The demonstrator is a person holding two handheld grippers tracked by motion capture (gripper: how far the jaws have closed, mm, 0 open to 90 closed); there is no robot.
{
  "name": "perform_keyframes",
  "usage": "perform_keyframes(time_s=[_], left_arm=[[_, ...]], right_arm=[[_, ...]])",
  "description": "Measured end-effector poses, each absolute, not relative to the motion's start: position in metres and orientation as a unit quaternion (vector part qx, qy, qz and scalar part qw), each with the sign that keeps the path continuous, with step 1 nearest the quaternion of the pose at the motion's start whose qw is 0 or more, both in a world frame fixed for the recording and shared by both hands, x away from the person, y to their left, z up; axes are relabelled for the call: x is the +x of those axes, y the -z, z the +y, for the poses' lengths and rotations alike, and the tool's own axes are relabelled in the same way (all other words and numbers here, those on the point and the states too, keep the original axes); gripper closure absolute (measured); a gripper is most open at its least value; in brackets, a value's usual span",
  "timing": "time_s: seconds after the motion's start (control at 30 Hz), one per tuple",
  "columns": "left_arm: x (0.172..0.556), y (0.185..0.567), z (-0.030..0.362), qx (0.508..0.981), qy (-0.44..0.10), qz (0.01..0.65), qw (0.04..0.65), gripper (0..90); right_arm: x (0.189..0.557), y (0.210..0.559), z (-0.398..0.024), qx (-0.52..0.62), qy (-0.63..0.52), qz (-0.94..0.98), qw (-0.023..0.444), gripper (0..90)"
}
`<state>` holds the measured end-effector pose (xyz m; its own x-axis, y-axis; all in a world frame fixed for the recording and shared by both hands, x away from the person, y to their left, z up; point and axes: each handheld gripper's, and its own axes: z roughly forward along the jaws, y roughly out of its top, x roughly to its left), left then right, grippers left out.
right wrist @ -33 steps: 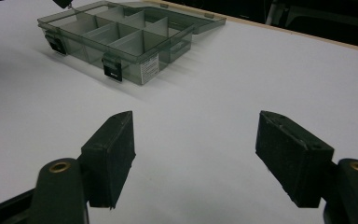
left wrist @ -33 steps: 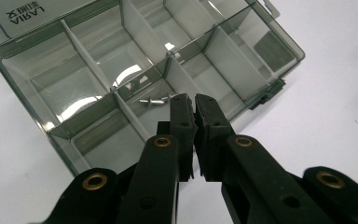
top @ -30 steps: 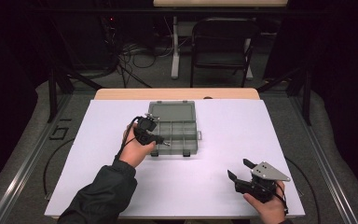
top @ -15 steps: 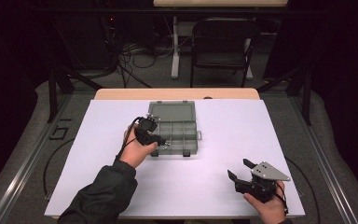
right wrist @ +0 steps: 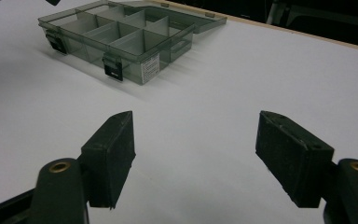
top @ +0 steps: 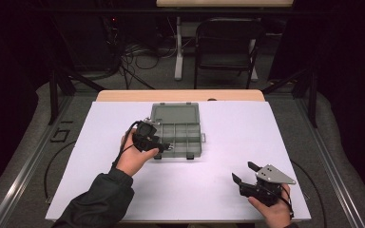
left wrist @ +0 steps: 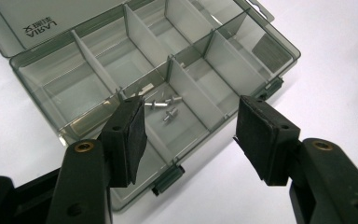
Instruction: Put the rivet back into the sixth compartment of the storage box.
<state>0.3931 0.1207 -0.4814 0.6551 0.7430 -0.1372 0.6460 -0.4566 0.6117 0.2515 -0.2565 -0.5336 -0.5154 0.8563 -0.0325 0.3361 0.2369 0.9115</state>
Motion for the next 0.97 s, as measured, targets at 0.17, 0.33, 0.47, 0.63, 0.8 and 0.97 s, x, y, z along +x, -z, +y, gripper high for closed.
perform_keyframes(time_s=[0.17,0.33,0.47,0.63,0.8,0.97], left_arm=[[0.382,0.482,0.133,0.852,-0.08,0.402,0.327,41.1],[0.368,0.487,0.148,0.847,-0.082,0.406,0.332,39.6],[0.357,0.491,0.158,0.848,-0.082,0.405,0.332,39.3],[0.346,0.494,0.167,0.848,-0.093,0.403,0.333,38.1],[0.334,0.501,0.177,0.846,-0.109,0.403,0.333,38.1],[0.323,0.51,0.188,0.846,-0.114,0.399,0.335,37.6]], right_arm=[[0.251,0.533,-0.257,0.406,-0.464,0.736,0.28,27.9],[0.252,0.534,-0.257,0.406,-0.465,0.735,0.279,27.9],[0.251,0.533,-0.256,0.407,-0.463,0.736,0.28,27.9],[0.252,0.534,-0.256,0.407,-0.463,0.736,0.28,27.8],[0.252,0.534,-0.255,0.406,-0.462,0.736,0.281,27.8],[0.252,0.535,-0.255,0.408,-0.464,0.734,0.281,27.8]])
